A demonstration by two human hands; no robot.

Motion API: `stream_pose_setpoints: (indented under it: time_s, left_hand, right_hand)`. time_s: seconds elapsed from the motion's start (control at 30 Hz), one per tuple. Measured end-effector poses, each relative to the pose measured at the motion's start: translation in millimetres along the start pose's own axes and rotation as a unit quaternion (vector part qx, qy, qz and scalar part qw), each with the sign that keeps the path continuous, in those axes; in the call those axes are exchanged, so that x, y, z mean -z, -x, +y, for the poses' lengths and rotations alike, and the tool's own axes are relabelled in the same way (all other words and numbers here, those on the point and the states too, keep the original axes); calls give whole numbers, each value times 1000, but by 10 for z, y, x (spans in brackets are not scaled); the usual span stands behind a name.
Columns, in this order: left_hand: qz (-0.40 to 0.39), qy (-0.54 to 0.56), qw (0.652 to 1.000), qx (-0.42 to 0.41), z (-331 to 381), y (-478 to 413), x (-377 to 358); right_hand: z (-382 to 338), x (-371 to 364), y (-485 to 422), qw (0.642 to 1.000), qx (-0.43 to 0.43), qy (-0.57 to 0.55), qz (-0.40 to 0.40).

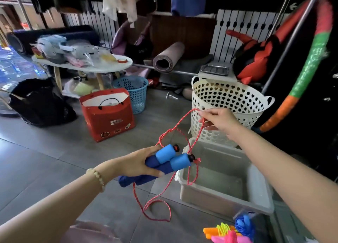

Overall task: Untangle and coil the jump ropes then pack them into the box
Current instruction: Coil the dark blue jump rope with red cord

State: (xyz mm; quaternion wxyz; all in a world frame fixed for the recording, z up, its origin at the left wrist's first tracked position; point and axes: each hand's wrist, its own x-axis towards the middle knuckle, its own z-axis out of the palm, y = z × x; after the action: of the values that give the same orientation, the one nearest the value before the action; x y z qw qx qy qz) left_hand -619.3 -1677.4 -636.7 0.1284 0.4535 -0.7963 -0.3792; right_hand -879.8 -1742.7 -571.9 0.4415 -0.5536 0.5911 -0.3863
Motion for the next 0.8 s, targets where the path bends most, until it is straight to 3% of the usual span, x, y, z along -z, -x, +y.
stream_pose_setpoints:
  time_s: [0.13, 0.23, 0.27, 0.33, 0.4, 0.47, 0.53, 0.63, 0.67, 0.8]
  left_hand:
    - [74, 134, 988, 14, 157, -33, 42]
    - [77, 264, 961, 24, 291, -86, 39]
    - [77, 288, 954, 27, 346, -119, 11]
    - [118, 339, 933, 34, 455, -243, -58]
    - [186, 419, 888, 45, 554, -413, -99]
    - [228, 487, 842, 46, 671, -570, -119]
    - [256, 510, 820, 32, 793, -699, -155]
    - [247, 535, 808, 23, 913, -870, -244]
    - [239, 542, 805, 27, 936, -902, -261]
    - [247, 571, 781, 42, 938, -980, -255]
  right_hand:
    - [-73, -79, 90, 984, 15, 139, -112]
    - [21, -233, 222, 977, 15, 0, -214]
    - [75, -282, 250, 976, 11, -64, -209]
    - [136, -340, 306, 983, 33, -146, -107]
    - [174, -326, 346, 988, 93, -109, 52]
    - [208, -277, 407, 987, 123, -40, 101]
    - [249, -247, 487, 996, 66, -50, 30]
    - [345, -296, 631, 978, -27, -129, -163]
    - [381, -314, 654, 971, -29, -146, -189]
    - [382, -266, 637, 969, -22, -176, -173]
